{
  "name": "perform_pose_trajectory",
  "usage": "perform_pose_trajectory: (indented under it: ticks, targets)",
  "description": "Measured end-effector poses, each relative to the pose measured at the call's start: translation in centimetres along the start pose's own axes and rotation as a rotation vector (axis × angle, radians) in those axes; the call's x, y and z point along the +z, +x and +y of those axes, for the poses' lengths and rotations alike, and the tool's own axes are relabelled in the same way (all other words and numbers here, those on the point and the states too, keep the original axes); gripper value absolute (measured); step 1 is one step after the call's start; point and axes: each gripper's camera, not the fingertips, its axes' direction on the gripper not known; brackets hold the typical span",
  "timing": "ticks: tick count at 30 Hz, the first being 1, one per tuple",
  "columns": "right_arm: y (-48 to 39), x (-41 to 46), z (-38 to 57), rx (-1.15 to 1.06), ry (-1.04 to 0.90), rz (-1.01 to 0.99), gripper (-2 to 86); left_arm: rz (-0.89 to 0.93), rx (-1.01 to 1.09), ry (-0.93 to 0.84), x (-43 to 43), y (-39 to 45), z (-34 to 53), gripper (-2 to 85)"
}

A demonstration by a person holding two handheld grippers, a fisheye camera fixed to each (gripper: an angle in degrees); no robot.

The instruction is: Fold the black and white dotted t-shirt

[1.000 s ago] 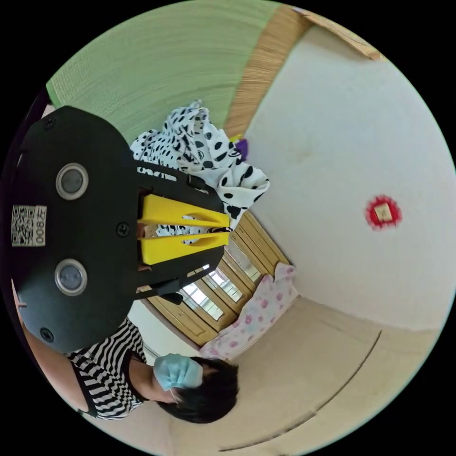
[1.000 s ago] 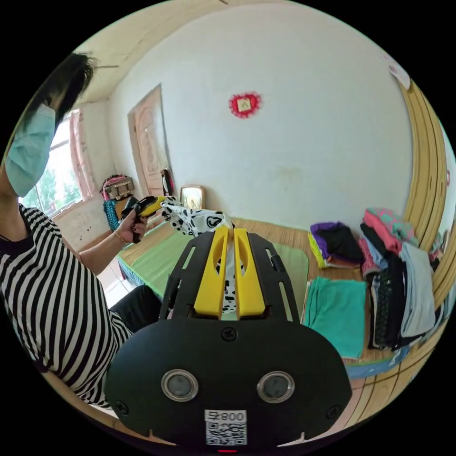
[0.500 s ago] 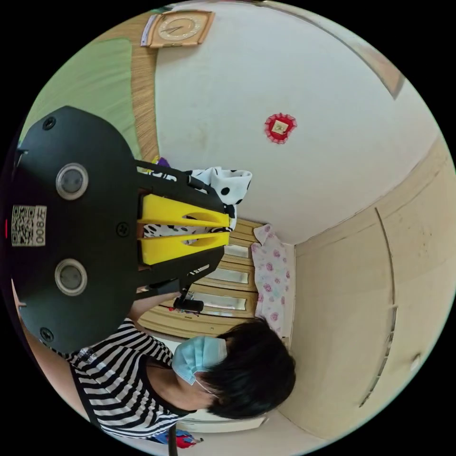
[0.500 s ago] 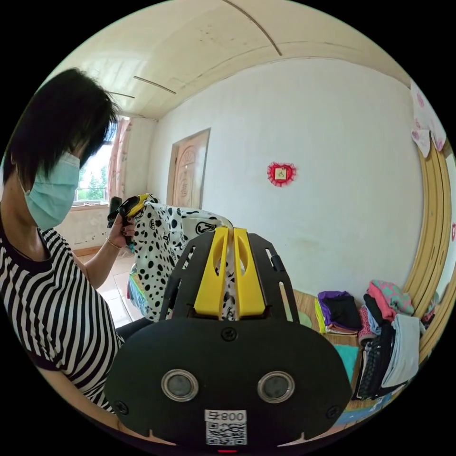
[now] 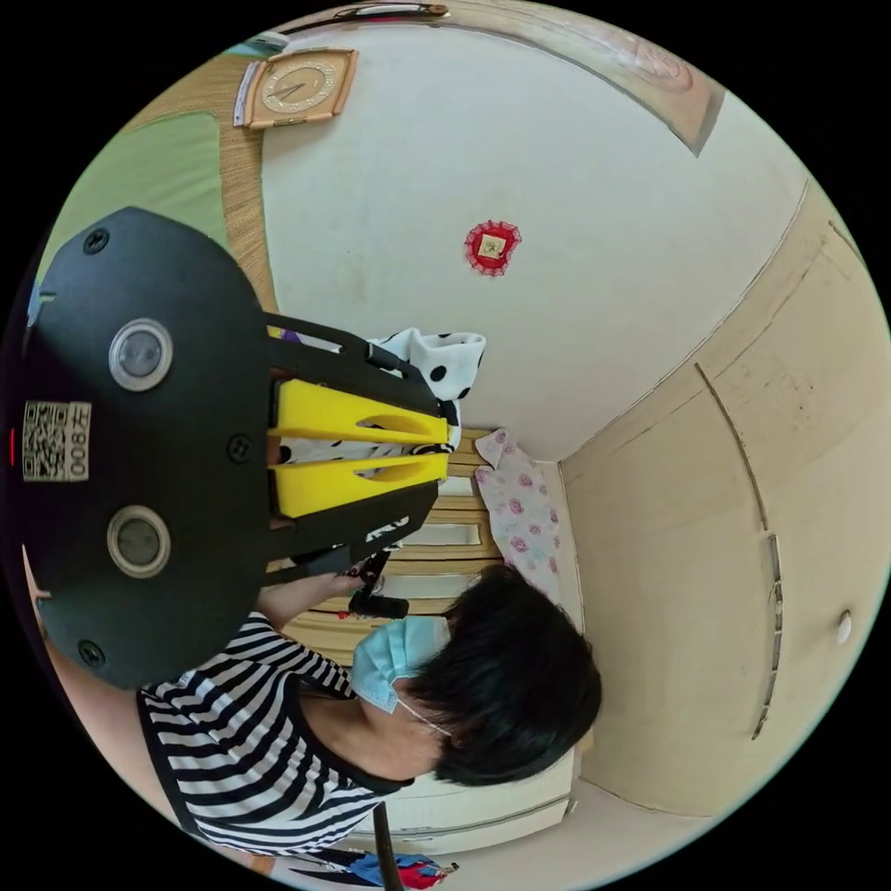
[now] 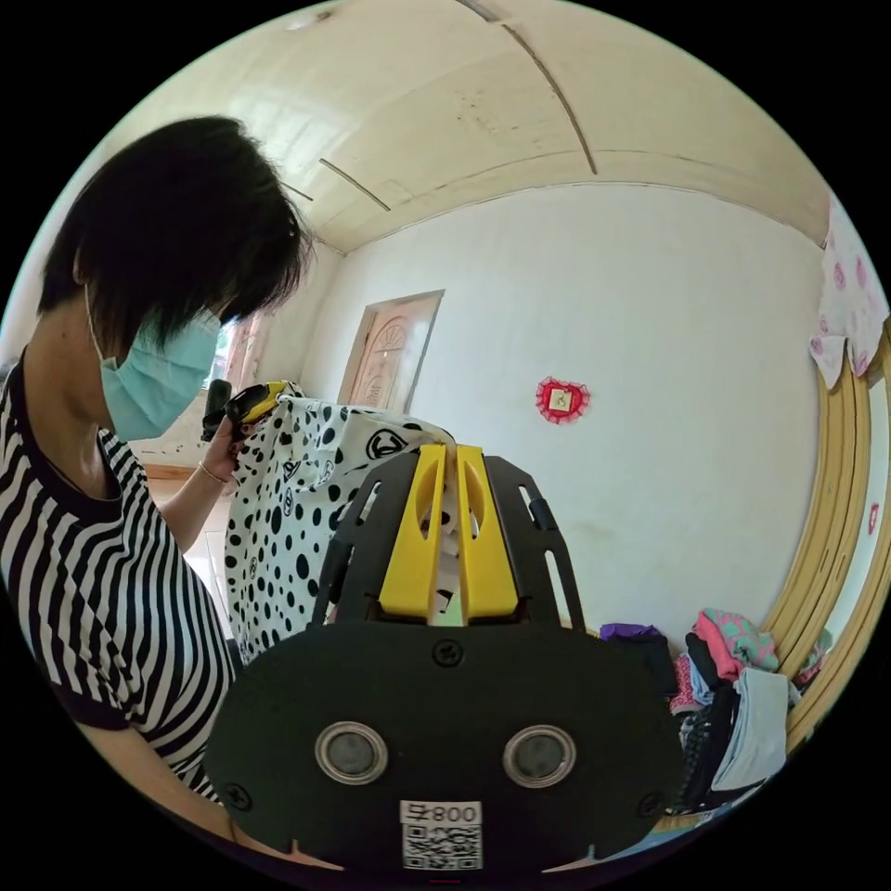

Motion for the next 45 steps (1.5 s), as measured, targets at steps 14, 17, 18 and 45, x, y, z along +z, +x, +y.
perform_pose_trajectory:
  ticks: [14, 17, 18, 45]
  targets:
    - [13.9, 18.1, 0.5, 0.105, -0.172, -0.013, 1.9, -0.127, -0.142, -0.211, 8.1, -16.3, 1.3, 2.1]
    - [19.3, 26.1, 2.3, 0.177, -0.277, -0.041, 1.9, -0.160, -0.264, -0.302, 11.8, -24.1, 4.3, 2.5]
    - [21.6, 29.9, 3.3, 0.201, -0.335, -0.052, 1.9, -0.181, -0.317, -0.346, 13.4, -27.6, 5.8, 2.7]
    - [37.0, 52.6, 39.8, 0.900, -1.268, -0.197, 6.3, -0.379, -1.126, -1.126, 11.7, -46.4, 45.7, 9.6]
